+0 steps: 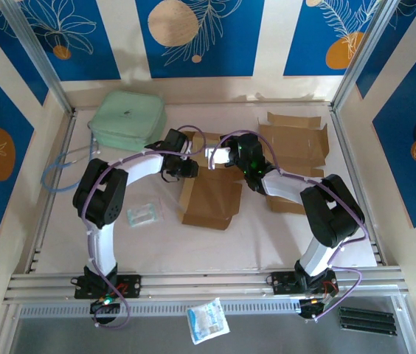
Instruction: Fold the paper box
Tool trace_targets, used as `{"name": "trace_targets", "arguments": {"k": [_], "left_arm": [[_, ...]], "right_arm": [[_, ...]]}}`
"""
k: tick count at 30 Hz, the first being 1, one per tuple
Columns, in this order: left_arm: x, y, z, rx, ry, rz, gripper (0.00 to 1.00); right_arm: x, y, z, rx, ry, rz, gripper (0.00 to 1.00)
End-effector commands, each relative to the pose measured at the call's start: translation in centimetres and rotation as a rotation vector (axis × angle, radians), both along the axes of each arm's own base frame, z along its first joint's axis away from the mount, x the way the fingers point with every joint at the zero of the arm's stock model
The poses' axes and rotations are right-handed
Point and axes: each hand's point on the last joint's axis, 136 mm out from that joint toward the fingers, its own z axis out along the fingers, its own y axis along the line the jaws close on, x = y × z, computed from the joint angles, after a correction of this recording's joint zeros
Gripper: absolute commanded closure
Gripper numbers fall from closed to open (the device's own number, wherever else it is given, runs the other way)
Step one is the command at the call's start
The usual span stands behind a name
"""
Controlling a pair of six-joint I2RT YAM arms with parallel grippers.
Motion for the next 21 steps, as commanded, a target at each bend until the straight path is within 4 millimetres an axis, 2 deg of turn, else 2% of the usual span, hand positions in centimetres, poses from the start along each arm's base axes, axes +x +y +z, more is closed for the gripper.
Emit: {"name": "trace_targets", "arguments": {"k": [1, 4, 7, 13, 21], "left_arm": [[0.3, -1.0, 3.5, -0.087, -0.082, -0.034, 0.58], [0.5, -1.5, 4.4, -0.106, -0.119, -0.055, 0.58], [0.3, -2.5, 4.4, -0.116, -0.128, -0.092, 0.59], [-0.5, -4.3, 1.9, -0.164, -0.051, -0.119, 0.60], [-1.8, -6.5, 0.6, -0.264, -0.014, -0.139, 0.61]], "right_arm": [[0.6, 0.3, 1.4, 0.037, -0.026, -0.012, 0.91], [0.6, 0.4, 1.2, 0.035, -0.020, -0.011, 0.91], [0.6, 0.4, 1.2, 0.036, -0.017, -0.013, 0.91], [0.6, 0.4, 1.0, 0.040, -0.008, -0.014, 0.91], [0.6, 0.3, 0.8, 0.036, -0.004, -0.021, 0.91]]}}
